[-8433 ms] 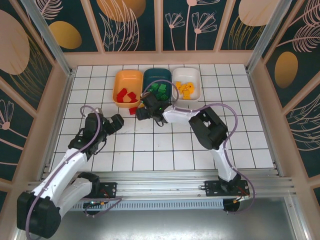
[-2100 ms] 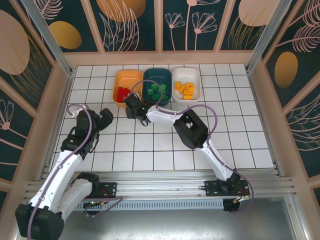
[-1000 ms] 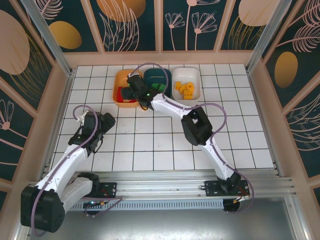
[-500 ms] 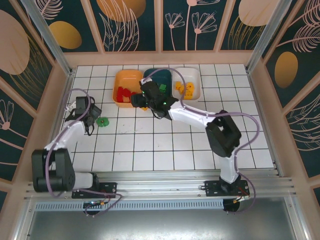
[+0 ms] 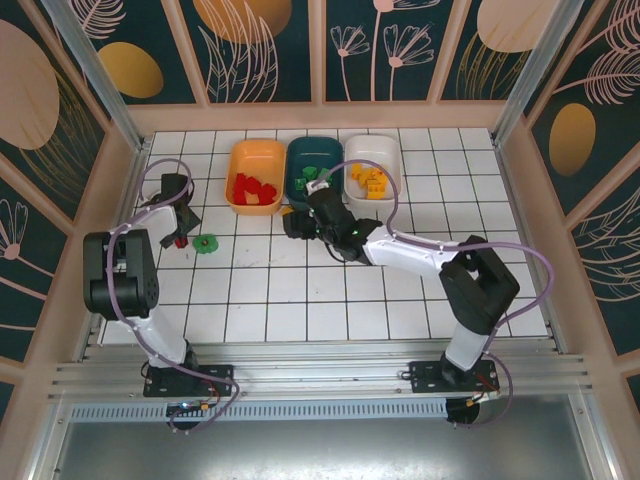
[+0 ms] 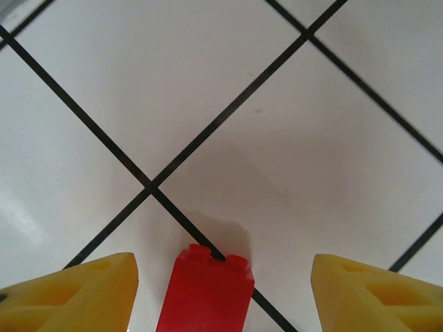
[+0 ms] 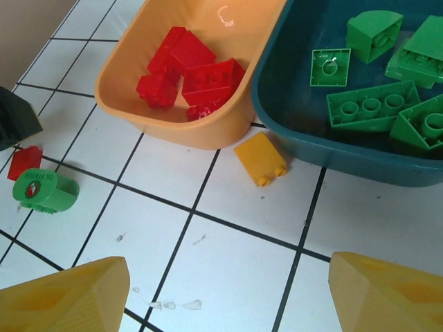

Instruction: Sort the legos into containers by color

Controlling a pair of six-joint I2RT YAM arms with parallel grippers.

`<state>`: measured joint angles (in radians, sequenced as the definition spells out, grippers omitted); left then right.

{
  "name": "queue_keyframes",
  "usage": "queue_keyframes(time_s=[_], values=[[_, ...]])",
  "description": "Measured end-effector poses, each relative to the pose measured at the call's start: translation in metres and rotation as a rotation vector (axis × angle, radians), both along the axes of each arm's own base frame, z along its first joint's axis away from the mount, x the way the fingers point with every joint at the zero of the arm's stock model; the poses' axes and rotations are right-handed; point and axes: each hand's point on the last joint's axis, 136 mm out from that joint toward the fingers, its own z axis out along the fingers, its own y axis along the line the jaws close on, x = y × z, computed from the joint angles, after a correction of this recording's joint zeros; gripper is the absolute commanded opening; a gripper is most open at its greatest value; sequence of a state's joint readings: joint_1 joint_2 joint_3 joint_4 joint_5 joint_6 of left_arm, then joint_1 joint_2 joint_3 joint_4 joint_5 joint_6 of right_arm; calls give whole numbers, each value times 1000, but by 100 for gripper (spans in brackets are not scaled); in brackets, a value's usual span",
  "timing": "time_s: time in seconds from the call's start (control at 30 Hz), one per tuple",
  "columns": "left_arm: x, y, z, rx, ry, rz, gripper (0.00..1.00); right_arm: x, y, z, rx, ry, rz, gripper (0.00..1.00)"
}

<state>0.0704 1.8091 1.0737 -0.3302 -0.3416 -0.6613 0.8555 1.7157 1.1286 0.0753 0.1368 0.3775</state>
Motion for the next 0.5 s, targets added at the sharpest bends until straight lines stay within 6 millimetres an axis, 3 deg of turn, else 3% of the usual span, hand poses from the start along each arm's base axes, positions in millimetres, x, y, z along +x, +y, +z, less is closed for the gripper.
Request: queue_keyframes(time_s=[0.17,0.5], values=[[-4,-4,-19,-17,60,-36,59,0,-8,6,15,-13,-10,77],[4,-11,-22,-51,31,-60,36,1,-18,24,50,-44,-26,76]])
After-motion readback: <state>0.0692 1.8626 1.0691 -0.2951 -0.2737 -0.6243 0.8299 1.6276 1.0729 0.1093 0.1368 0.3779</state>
